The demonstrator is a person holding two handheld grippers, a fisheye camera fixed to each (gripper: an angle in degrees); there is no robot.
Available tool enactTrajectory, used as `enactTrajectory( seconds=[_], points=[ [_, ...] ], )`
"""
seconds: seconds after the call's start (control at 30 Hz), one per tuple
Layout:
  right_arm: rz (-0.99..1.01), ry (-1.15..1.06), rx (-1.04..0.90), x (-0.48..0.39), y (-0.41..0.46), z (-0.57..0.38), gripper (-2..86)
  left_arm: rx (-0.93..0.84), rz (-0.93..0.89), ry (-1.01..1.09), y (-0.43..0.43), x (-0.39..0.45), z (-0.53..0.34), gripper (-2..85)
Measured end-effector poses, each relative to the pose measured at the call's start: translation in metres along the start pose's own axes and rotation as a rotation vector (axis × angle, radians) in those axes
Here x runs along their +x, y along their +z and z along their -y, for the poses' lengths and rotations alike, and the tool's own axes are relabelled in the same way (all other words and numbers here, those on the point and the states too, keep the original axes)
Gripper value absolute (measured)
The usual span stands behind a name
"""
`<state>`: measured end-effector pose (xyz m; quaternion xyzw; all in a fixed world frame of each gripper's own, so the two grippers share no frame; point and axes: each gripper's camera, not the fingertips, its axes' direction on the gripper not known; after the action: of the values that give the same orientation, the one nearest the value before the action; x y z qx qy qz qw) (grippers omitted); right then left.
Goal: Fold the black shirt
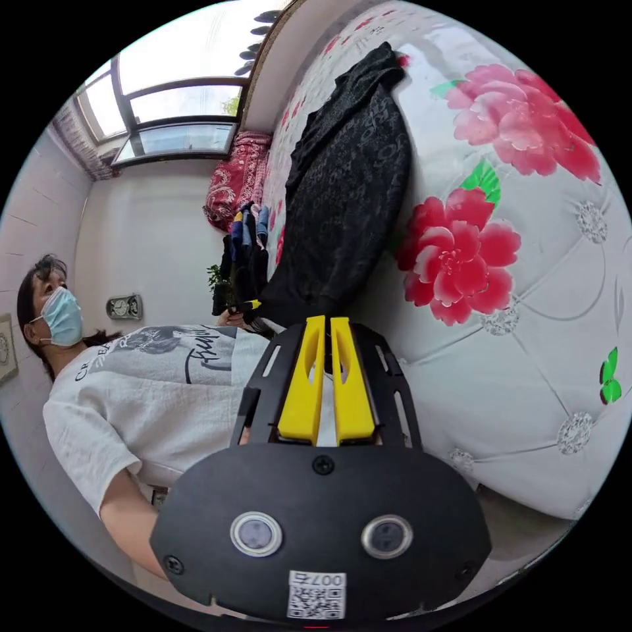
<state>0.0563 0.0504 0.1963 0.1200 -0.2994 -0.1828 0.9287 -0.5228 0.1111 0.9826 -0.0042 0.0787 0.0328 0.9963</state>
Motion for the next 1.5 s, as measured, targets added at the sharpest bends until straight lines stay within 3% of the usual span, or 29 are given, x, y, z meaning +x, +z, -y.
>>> enactTrajectory(
  seconds=[0.2,0.33,0.57,0.8,0.93,1.1,1.33,1.43,1.5],
  points=[
    [0.154,-0.048,0.186,-0.025,-0.041,0.022,-0.2,0.179,-0.15,0.001,-0.072,-0.009,0.048,-1.0],
    [0.183,-0.097,0.286,-0.046,-0.064,0.072,-0.1,0.221,-0.128,0.029,-0.104,-0.01,0.119,-1.0],
    [0.101,-0.106,0.359,-0.065,-0.073,0.235,-0.1,0.255,-0.017,0.028,-0.128,-0.021,0.312,-0.9],
    [0.072,0.077,0.34,0.014,-0.04,0.377,0.0,0.183,0.012,-0.137,-0.084,-0.091,0.451,-0.6],
    [0.134,0.139,0.37,0.052,-0.021,0.397,0.6,0.198,-0.062,-0.208,-0.068,-0.123,0.464,0.7],
    [0.177,0.051,0.418,0.056,-0.026,0.402,2.6,0.309,-0.204,-0.229,-0.086,-0.146,0.461,4.1],
    [0.052,0.056,0.459,0.048,-0.03,0.403,4.3,0.379,-0.121,-0.189,-0.102,-0.134,0.461,4.6],
    [-0.028,-0.068,0.475,0.02,-0.022,0.391,4.8,0.326,-0.057,-0.073,-0.088,-0.107,0.446,4.9],
    [-0.172,-0.191,0.374,-0.015,0.001,0.378,5.3,0.274,0.039,-0.003,-0.07,-0.086,0.421,5.5]
  ],
)
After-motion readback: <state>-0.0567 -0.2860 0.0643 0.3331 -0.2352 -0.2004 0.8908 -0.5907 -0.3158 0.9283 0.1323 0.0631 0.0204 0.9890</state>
